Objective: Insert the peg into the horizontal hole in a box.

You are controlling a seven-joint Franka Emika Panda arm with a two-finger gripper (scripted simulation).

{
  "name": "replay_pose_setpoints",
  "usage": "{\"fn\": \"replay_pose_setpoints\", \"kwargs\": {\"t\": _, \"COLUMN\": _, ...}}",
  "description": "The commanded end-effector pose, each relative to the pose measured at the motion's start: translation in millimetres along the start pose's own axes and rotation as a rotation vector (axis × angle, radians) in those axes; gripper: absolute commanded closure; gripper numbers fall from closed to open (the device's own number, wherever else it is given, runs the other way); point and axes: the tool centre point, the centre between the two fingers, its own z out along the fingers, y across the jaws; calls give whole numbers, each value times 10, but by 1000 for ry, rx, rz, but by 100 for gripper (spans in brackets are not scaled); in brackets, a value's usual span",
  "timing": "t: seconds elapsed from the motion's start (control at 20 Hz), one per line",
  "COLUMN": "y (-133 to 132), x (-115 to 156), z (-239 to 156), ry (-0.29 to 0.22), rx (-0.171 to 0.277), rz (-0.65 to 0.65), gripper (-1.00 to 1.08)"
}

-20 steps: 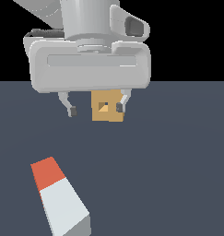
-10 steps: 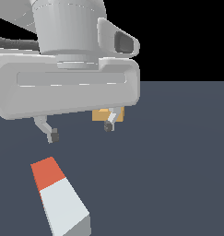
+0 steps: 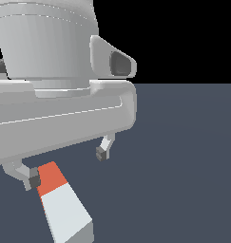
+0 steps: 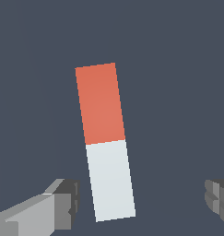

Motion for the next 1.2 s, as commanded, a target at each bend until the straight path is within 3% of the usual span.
{"fn": "replay_pose_setpoints", "kwargs": {"t": 0.0, "y": -61, "x": -69, "z": 55, "ry": 1, "rx": 1, "rz": -40, "gripper": -92}}
{"fn": "replay_pose_setpoints", "kwargs": {"t": 0.5, "y": -186, "x": -250, "z": 182, "ry": 2, "rx": 6, "rz": -128, "gripper": -92}}
{"fn": "replay_pose_setpoints", "kwargs": {"t": 1.15, "y": -198, "x": -260, "z": 399, "ry": 2, "rx": 6, "rz": -134, "gripper": -92}}
